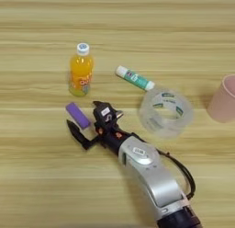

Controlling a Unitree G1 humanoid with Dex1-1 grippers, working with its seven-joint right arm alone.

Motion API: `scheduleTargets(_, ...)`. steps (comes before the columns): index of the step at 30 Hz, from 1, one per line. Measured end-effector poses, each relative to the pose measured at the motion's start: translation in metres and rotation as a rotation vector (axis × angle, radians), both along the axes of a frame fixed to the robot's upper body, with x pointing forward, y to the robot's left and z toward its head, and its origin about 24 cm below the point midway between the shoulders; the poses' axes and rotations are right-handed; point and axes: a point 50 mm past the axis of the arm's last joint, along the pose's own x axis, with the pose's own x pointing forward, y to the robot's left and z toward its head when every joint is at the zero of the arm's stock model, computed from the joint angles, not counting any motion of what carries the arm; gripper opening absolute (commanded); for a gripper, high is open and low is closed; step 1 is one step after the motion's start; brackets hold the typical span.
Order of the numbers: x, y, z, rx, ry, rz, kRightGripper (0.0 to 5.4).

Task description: Move the objects on the table

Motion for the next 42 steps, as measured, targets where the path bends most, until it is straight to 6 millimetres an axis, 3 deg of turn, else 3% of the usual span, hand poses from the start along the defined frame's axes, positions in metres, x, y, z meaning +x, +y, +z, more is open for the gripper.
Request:
scheduleTargets(10, 0.005, 0.000, -0.010, 0.015, 0.042, -0.009, 5.36)
scheduleTargets(26, 0.005, 0.007, -0.012, 0.035, 0.070, 0.038, 2.74)
scheduleTargets(36, 0.005, 0.008, -0.012, 0.032, 0.072, 0.058, 1.48)
scheduleTargets(42, 0.005, 0.007, -0.013, 0.031, 0.076, 0.057, 1.44)
